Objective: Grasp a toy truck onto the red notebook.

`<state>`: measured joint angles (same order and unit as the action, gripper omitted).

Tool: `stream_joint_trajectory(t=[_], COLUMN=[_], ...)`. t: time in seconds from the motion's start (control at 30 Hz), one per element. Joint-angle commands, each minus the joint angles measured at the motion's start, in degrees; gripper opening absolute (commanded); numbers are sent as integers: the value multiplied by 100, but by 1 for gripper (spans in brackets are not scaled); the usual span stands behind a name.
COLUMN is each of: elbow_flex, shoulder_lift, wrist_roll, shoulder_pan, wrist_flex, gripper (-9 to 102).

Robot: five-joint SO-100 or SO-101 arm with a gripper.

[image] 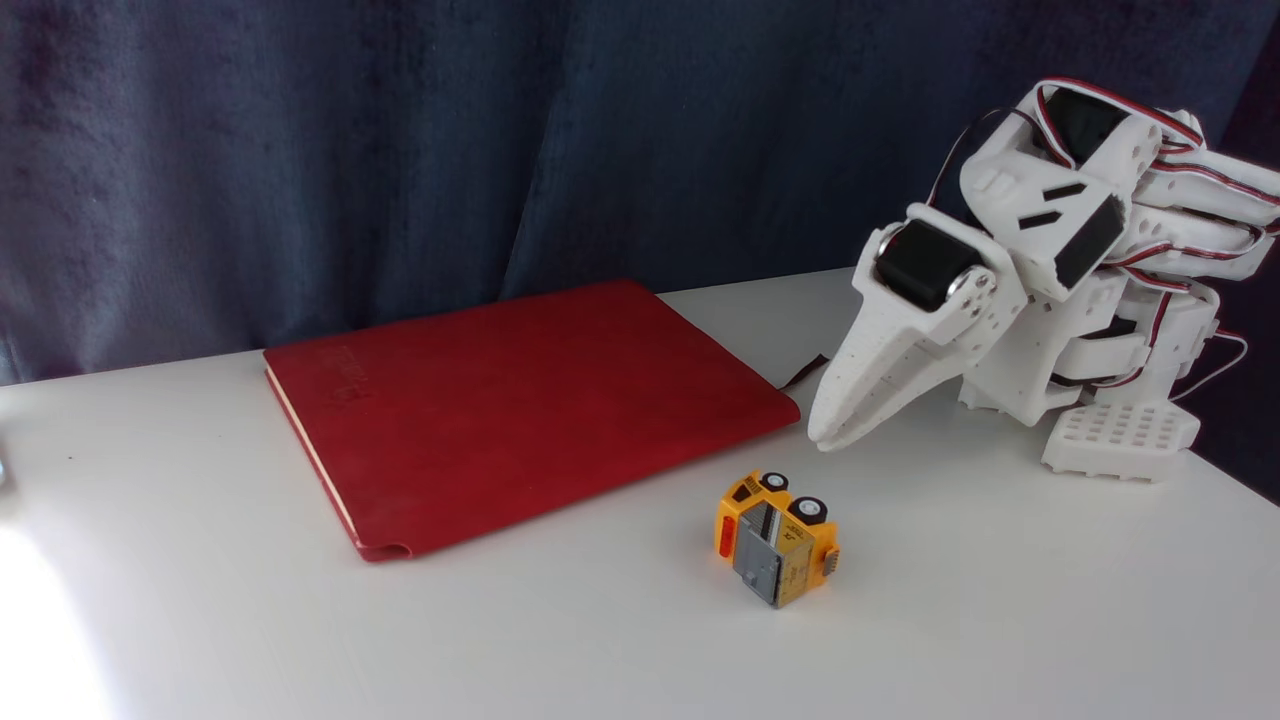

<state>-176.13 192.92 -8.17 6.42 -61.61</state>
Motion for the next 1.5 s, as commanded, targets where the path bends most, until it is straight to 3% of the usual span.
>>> stream_joint_trajectory(t=[0.0,0.5,0.7,0.87,1.0,1.47], elbow_flex=[650,879,1978,3445,4386,5361], shoulder_lift=[-501,-984,-3120,-5440,-6302,-8420], wrist_roll=[-360,-369,-519,-1257,-1380,-1424], shoulder_pan=[-114,-105,123,211,563,1178], wrist_flex=[-396,-237,202,97,-396,-35], gripper=[18,18,18,19,20,20])
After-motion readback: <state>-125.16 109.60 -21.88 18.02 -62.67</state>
